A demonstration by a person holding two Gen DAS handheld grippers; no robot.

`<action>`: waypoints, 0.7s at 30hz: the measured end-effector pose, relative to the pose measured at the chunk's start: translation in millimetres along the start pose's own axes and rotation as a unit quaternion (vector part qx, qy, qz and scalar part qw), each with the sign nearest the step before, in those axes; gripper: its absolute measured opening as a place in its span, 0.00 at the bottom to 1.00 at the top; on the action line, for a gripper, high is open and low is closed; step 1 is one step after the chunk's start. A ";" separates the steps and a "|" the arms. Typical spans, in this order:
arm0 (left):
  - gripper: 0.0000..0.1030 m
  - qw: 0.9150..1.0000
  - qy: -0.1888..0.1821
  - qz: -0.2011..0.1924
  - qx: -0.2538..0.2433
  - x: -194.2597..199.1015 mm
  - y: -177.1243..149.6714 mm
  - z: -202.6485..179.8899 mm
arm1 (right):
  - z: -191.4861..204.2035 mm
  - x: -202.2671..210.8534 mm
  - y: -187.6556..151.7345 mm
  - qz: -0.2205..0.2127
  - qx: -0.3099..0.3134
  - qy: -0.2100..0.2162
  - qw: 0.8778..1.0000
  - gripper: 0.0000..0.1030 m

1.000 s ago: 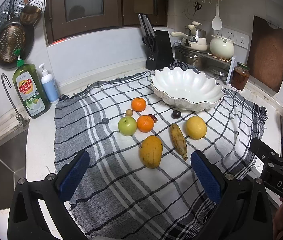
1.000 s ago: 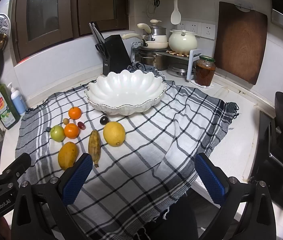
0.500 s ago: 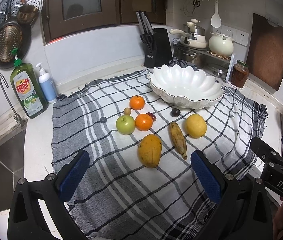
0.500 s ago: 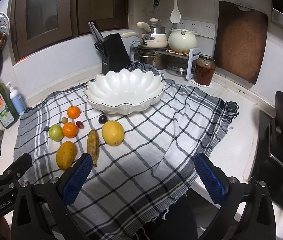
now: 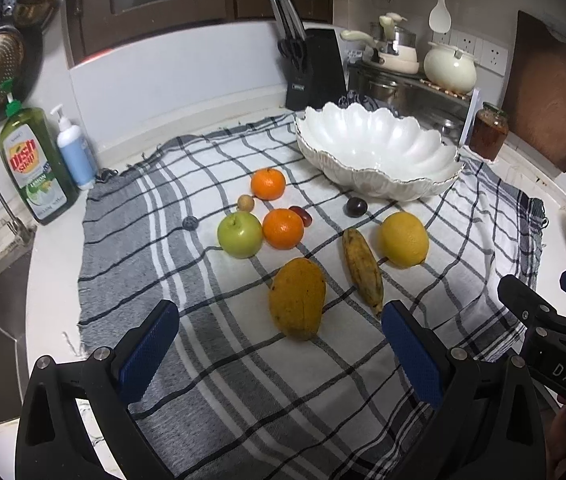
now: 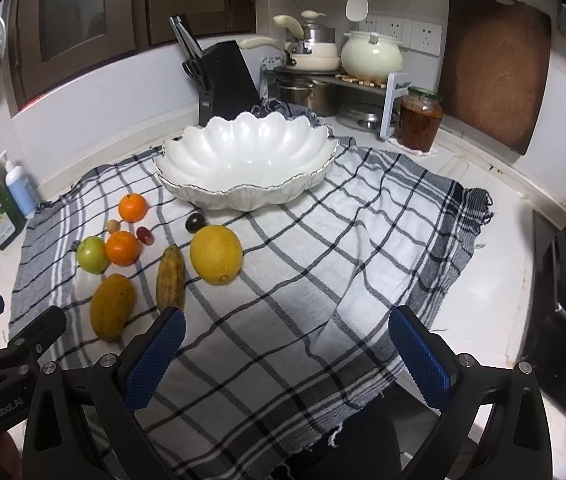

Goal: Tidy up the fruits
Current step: 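Grasp the yellow mango with the left tool while the right tool grasps the lemon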

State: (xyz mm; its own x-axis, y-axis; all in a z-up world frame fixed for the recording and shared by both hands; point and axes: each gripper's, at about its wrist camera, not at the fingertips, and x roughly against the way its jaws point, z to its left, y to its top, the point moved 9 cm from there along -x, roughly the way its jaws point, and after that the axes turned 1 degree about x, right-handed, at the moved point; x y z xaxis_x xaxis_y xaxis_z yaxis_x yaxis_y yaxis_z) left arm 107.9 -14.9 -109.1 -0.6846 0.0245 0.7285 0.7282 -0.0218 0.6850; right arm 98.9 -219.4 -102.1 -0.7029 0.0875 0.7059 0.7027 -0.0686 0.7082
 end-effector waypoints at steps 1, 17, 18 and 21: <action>1.00 1.000 -0.001 0.001 0.000 -3.6 1.4 -0.6 | -0.1 -3.7 -0.3 0.001 -0.002 0.001 1.000 1.00; 0.98 0.999 -0.004 0.043 -0.002 -59.1 -0.8 -5.8 | 5.3 -50.6 0.9 0.021 0.008 0.003 1.000 0.99; 0.97 0.999 -0.005 0.044 -0.003 -61.8 -0.8 -6.5 | 5.3 -53.2 0.6 0.023 0.008 0.003 1.000 0.99; 0.95 0.999 -0.004 0.050 -0.008 -71.9 -2.1 -8.2 | 5.8 -61.4 -0.6 0.029 0.008 0.005 1.000 0.99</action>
State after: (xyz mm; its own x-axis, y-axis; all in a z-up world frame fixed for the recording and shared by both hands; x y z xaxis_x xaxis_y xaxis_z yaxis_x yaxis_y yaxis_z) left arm 155.2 -24.8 -162.8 -0.6077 0.0297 0.7936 0.7926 -0.0403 0.6084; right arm 142.3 -219.0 -145.9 -0.6626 0.0742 0.7453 0.7433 -0.0567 0.6665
